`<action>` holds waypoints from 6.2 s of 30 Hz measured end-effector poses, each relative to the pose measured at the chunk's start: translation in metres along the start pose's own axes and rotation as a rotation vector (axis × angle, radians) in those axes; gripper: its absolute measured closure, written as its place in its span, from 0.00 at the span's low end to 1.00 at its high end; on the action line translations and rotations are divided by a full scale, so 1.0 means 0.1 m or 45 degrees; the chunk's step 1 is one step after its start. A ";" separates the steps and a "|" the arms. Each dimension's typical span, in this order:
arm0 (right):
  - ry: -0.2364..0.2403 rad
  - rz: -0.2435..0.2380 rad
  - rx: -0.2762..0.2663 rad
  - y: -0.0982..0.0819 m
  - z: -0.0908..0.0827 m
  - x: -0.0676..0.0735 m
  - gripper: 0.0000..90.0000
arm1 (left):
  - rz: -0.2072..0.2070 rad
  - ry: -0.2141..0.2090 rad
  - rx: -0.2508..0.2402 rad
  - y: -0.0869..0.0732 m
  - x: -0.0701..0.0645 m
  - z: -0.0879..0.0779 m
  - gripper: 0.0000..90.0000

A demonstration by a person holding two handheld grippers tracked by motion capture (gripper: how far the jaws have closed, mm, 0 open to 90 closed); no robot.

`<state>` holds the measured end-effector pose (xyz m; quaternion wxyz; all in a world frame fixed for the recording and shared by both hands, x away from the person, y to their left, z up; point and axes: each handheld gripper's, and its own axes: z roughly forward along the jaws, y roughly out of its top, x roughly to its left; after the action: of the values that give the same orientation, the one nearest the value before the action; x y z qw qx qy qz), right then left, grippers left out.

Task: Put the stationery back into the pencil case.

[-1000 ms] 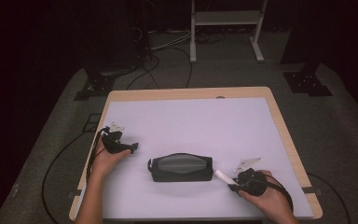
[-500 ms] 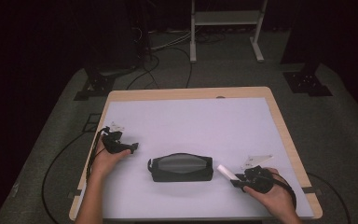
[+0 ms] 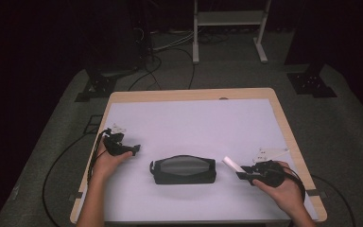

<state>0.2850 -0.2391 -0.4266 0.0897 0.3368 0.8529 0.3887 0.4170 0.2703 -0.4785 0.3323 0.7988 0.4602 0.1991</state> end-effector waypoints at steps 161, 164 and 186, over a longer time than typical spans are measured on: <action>0.069 -0.126 -0.143 0.52 0.29 -0.16 0.42 | 0.001 0.000 0.000 0.00 0.00 0.00 0.02; 0.020 -0.101 -0.126 0.40 0.25 -0.21 0.42 | 0.003 0.000 0.002 0.00 0.00 0.00 0.02; -0.218 0.064 -0.031 -0.25 0.05 -0.46 0.29 | 0.004 0.001 0.002 0.00 0.00 0.00 0.02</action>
<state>0.3090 -0.2779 -0.4529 0.1567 0.3892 0.8285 0.3709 0.4169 0.2705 -0.4785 0.3311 0.7998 0.4592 0.1996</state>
